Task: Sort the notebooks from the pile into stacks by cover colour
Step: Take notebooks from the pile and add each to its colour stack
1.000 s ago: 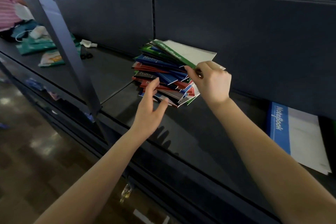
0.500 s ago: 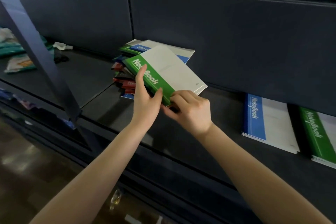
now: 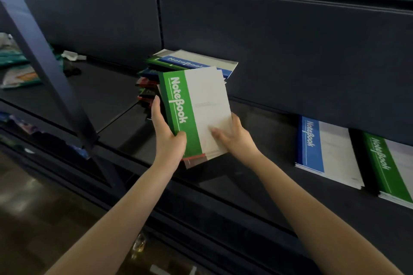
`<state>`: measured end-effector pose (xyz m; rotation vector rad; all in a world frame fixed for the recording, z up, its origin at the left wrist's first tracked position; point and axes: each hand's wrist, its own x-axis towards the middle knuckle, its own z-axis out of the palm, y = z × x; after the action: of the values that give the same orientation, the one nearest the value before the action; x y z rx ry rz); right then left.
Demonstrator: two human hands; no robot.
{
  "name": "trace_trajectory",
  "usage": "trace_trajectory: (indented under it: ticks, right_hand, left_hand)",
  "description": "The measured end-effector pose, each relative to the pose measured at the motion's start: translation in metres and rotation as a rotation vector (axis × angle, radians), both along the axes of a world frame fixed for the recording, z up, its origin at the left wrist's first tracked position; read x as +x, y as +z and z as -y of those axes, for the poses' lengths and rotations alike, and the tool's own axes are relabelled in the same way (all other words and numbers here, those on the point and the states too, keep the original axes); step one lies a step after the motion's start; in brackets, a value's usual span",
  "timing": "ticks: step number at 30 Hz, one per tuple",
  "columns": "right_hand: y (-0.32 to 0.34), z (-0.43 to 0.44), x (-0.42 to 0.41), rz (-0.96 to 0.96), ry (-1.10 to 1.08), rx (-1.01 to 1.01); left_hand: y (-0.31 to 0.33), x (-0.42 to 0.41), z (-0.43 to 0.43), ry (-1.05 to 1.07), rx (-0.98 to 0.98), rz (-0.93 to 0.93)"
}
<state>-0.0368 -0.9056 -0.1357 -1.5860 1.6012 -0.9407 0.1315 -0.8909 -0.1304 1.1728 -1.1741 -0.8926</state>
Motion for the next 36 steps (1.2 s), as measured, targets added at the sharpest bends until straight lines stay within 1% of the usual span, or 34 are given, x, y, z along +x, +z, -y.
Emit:
trace_trajectory:
  ticks: [1,4,7,13,16,20,23,26,29,30,36]
  right_hand:
    - [-0.003,-0.001,0.002,0.052,-0.015,0.025]
    - [-0.009,-0.002,0.003,0.212,-0.068,0.014]
    - [-0.011,-0.005,-0.002,0.308,-0.088,-0.031]
    - [-0.006,-0.019,-0.022,0.313,-0.137,-0.137]
    - [-0.003,-0.031,-0.039,0.327,-0.215,-0.186]
    - [0.002,-0.047,-0.066,0.319,-0.330,-0.238]
    - [0.003,-0.063,-0.087,0.331,-0.391,-0.276]
    - [0.000,-0.080,-0.107,0.380,-0.450,-0.321]
    - [0.000,-0.100,-0.126,0.475,-0.560,-0.318]
    - [0.000,-0.105,-0.133,0.480,-0.604,-0.319]
    - [0.001,-0.141,-0.172,0.414,-0.852,-0.332]
  left_hand:
    - [-0.002,0.001,-0.001,-0.017,0.002,0.010]
    - [-0.007,0.006,-0.004,-0.072,0.023,0.031]
    - [-0.014,0.008,-0.007,-0.142,0.035,0.027]
    - [-0.019,-0.012,-0.009,-0.154,0.028,0.033]
    - [-0.017,-0.032,-0.008,-0.206,0.046,-0.024]
    - [-0.014,-0.063,-0.011,-0.364,0.072,-0.021]
    - [-0.014,-0.085,-0.015,-0.472,0.074,-0.056]
    - [-0.016,-0.107,-0.017,-0.584,0.068,-0.086]
    - [-0.018,-0.132,-0.022,-0.705,0.053,-0.054]
    - [-0.018,-0.141,-0.024,-0.735,0.048,-0.046]
    - [-0.024,-0.188,-0.040,-0.858,0.047,-0.038]
